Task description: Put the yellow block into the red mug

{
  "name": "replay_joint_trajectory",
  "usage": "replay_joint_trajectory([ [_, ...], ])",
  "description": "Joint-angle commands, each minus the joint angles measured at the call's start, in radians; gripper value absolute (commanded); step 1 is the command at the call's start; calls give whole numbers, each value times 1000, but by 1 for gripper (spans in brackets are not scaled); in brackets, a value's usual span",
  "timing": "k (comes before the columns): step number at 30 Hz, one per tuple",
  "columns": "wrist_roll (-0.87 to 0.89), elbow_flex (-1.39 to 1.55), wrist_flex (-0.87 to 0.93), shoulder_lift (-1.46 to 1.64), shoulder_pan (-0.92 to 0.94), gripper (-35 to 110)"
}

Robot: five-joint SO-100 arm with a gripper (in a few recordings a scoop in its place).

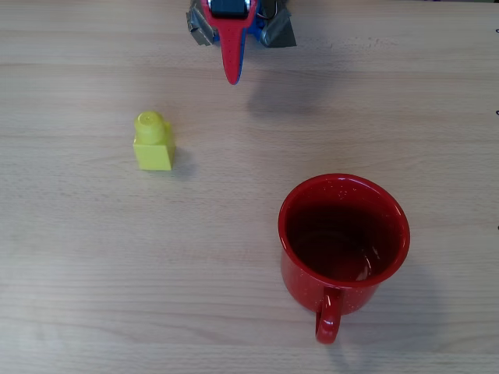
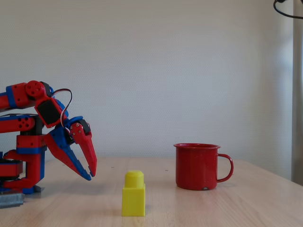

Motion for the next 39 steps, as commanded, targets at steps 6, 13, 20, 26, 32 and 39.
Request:
replay_joint_trajectory([
  [6,-55,-21,-26,6,-17,0],
  [13,-55,-21,-26,6,-17,0],
  [20,-48,-21,-26,6,-9,0],
  [26,-49,-21,-26,6,-9,0],
  [32,-78,-41,-26,-40,15,0],
  [39,-103,-206,-98,-242,60,0],
])
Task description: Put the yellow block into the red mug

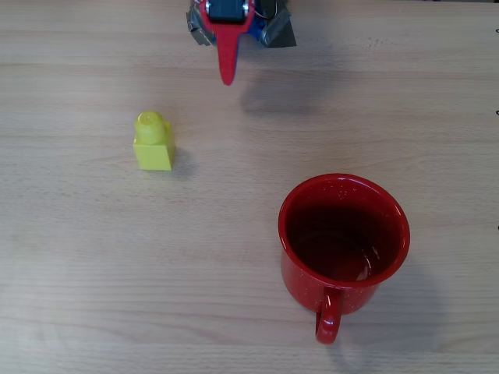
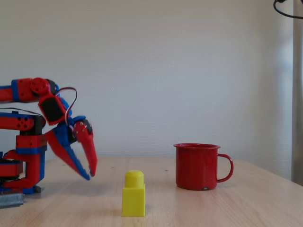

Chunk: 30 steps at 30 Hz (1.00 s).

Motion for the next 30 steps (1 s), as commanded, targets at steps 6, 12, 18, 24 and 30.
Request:
replay_joint_trajectory([
  [6,-15,-341,-49,-236,66,0],
  [12,-35,-557,-17,-426,132,0],
  [18,-69,-715,66,-565,201,0],
  [24,-78,-891,144,-756,272,0],
  [30,-110,-1006,196,-908,316,0],
])
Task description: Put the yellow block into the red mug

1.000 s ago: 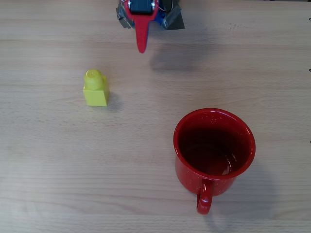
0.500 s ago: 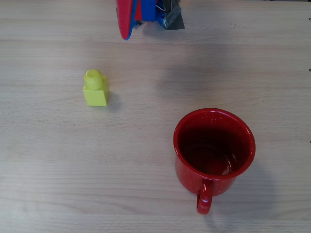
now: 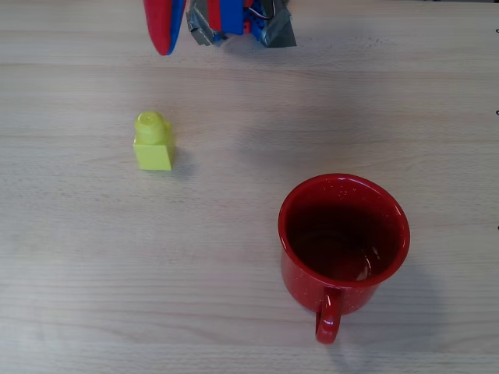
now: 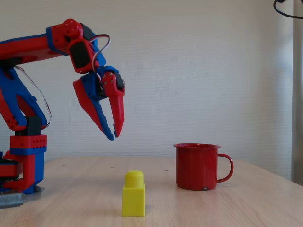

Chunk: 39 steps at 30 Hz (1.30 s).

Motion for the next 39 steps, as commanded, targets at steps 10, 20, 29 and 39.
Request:
replay_joint_trajectory([
  [10,-61,-169,26,-198,94,28],
  [20,-123,-209,-9,-327,127,29],
  [29,-189,-170,-74,-393,94,34],
  [39,-218,-127,-133,-449,54,34],
])
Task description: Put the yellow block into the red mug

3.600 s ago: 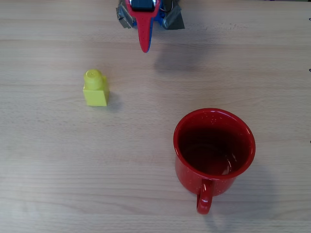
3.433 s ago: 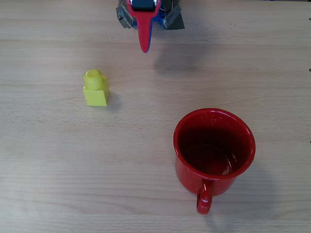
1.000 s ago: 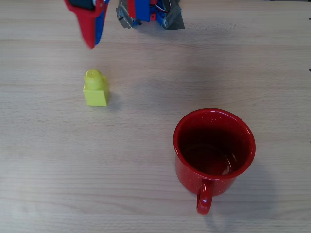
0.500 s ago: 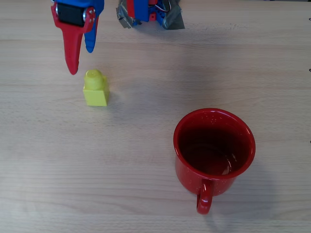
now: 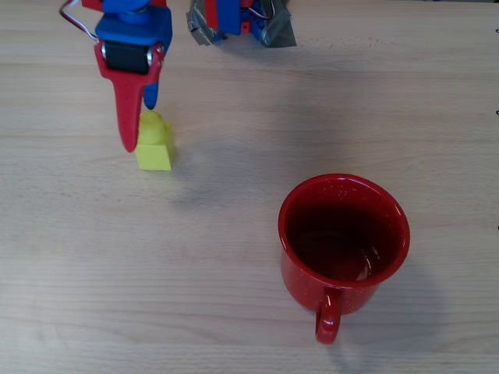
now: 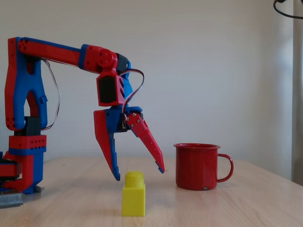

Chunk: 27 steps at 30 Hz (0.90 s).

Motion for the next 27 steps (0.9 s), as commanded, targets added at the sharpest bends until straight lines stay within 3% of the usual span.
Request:
replay_joint_trajectory([
  [1,-40,-2,-5,34,-2,34],
  [12,-66,31,-37,-3,-3,41],
  [27,-86,71,-118,-74,8,40],
])
